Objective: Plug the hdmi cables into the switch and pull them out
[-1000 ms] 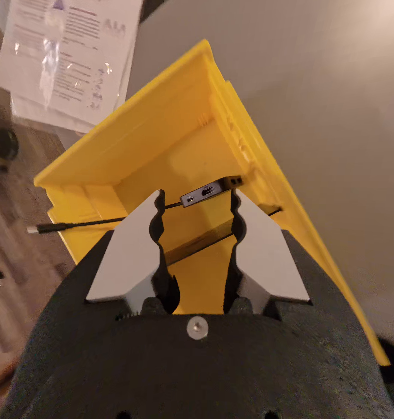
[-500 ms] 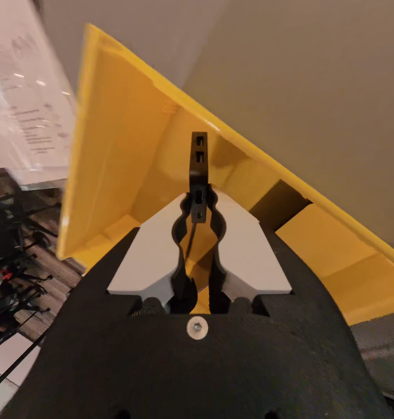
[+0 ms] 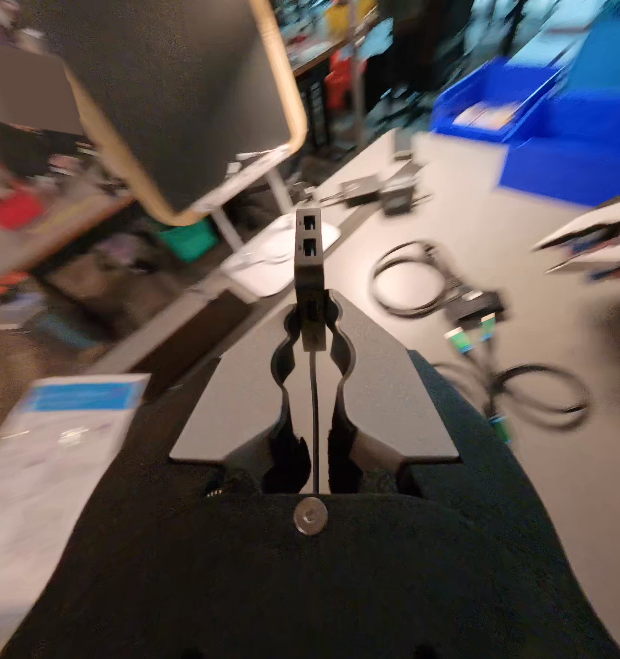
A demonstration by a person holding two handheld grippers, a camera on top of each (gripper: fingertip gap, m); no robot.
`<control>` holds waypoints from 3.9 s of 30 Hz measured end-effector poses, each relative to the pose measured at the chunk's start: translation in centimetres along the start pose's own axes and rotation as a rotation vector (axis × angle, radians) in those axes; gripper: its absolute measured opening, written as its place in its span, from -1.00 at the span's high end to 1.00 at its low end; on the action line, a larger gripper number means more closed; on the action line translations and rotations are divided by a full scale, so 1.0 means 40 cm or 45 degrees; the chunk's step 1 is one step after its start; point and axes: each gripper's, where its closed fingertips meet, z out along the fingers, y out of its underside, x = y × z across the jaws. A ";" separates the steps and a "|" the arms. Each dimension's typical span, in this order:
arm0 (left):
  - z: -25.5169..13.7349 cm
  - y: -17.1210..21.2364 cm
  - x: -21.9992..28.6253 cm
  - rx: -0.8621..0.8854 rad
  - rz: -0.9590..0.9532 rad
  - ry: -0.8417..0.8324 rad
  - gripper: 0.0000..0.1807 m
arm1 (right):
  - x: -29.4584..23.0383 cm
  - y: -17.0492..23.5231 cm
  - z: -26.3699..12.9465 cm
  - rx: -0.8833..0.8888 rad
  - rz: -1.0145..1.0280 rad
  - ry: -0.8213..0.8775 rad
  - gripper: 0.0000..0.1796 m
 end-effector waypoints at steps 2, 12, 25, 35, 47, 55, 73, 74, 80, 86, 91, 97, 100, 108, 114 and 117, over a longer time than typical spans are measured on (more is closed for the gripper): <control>0.107 0.025 0.088 0.071 -0.191 0.222 0.84 | 0.000 -0.036 0.054 0.021 0.026 -0.055 0.55; 0.364 0.265 0.120 0.252 -0.886 0.539 0.85 | -0.038 0.035 0.216 -0.149 -0.017 -0.183 0.26; 0.468 0.398 0.161 0.101 -1.092 0.602 0.84 | 0.040 0.193 0.202 -0.477 -0.187 -0.087 0.21; 0.480 0.413 0.200 0.008 -0.986 0.601 0.81 | 0.122 0.199 0.176 -0.509 -0.169 0.086 0.29; 0.501 0.416 0.262 -0.071 -0.868 0.562 0.80 | 0.080 0.197 0.154 -0.486 -0.112 -0.051 0.23; 0.505 0.421 0.263 -0.088 -0.837 0.525 0.79 | 0.098 0.234 0.161 -0.586 -0.186 0.053 0.20; 0.411 0.226 0.342 0.363 -0.738 0.764 0.83 | -0.010 0.012 0.210 -0.116 -0.047 -0.178 0.23; 0.393 0.201 0.351 0.439 -0.751 0.819 0.83 | -0.024 -0.014 0.221 -0.083 -0.012 -0.229 0.19; 0.323 0.139 0.418 0.633 -0.788 1.108 0.84 | -0.106 -0.151 0.236 0.175 0.340 -0.632 0.24; 0.383 0.183 0.431 0.462 -0.752 0.973 0.80 | -0.075 -0.096 0.226 0.170 0.453 -0.566 0.81; 0.417 0.209 0.378 0.350 -0.695 0.701 0.48 | 0.044 -0.066 0.185 0.153 0.546 -0.441 0.84; 0.447 0.274 0.473 0.072 -0.451 0.684 0.46 | 0.133 -0.072 0.132 0.232 0.659 -0.411 0.84; 0.461 0.314 0.545 -0.059 -0.345 0.716 0.48 | 0.168 -0.087 0.105 0.307 0.626 -0.370 0.84; 0.502 0.445 0.590 -0.413 -0.032 0.407 0.60 | 0.229 -0.040 0.120 0.233 0.679 -0.172 0.84; 0.504 0.449 0.611 -0.422 0.039 0.389 0.59 | 0.263 0.005 0.133 0.178 0.842 -0.067 0.85; 0.509 0.454 0.615 -0.406 0.073 0.422 0.56 | 0.277 0.018 0.134 0.190 0.950 -0.050 0.85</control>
